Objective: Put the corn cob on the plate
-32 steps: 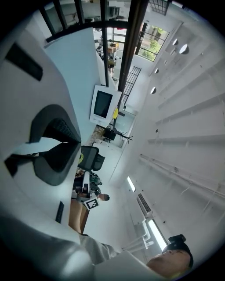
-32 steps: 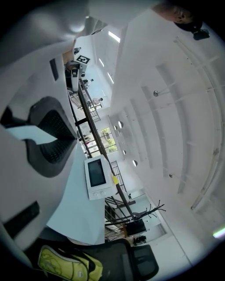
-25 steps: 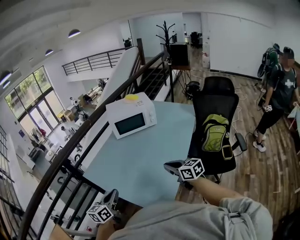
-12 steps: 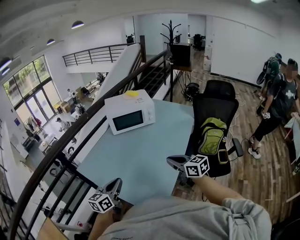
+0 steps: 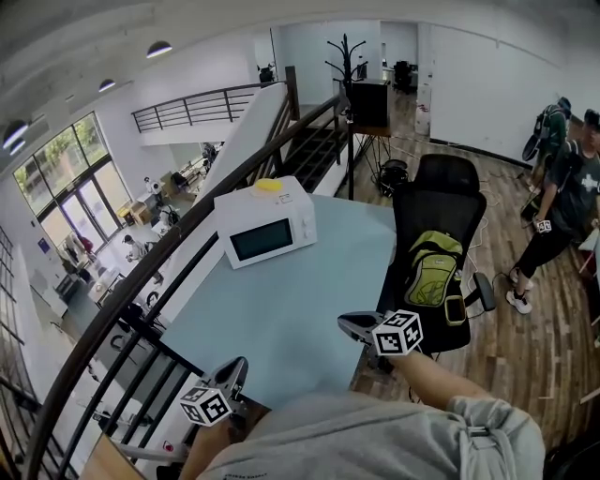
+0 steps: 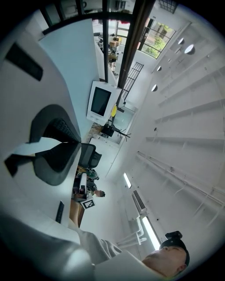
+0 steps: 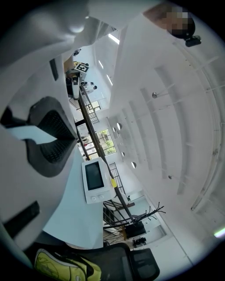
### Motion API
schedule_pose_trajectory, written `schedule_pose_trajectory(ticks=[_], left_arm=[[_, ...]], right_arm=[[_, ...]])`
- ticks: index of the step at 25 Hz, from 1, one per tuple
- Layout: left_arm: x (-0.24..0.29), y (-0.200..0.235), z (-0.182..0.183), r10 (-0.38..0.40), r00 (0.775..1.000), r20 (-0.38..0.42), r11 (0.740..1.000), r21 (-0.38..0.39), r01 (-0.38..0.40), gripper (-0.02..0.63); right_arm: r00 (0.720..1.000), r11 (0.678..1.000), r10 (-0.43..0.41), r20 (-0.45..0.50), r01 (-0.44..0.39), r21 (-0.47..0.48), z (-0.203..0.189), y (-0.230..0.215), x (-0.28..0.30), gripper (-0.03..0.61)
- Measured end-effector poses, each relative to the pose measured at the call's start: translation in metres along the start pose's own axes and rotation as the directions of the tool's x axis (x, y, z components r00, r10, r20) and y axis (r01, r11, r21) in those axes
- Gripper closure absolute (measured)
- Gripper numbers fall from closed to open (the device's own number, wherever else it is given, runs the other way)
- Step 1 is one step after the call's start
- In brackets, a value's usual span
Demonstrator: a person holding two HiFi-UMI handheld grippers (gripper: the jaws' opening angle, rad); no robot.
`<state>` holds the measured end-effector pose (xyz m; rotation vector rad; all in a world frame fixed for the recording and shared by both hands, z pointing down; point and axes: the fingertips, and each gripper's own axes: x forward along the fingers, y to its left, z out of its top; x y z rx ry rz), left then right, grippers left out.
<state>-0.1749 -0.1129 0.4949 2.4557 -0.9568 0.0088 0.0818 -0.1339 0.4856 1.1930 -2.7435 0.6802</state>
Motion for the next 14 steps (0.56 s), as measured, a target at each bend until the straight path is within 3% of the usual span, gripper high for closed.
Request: schedule_pose_trajectory(ticks=[14], left_arm=[[0.0087,0.0060,-0.0095,0.002,1.000,-0.010,1.000,-0.028,-0.002,0.595]], right_arm=[[1.000,1.000,0.021,-0.017,-0.021,-0.006,-0.0038,-0.0046,0.0104,0.563]])
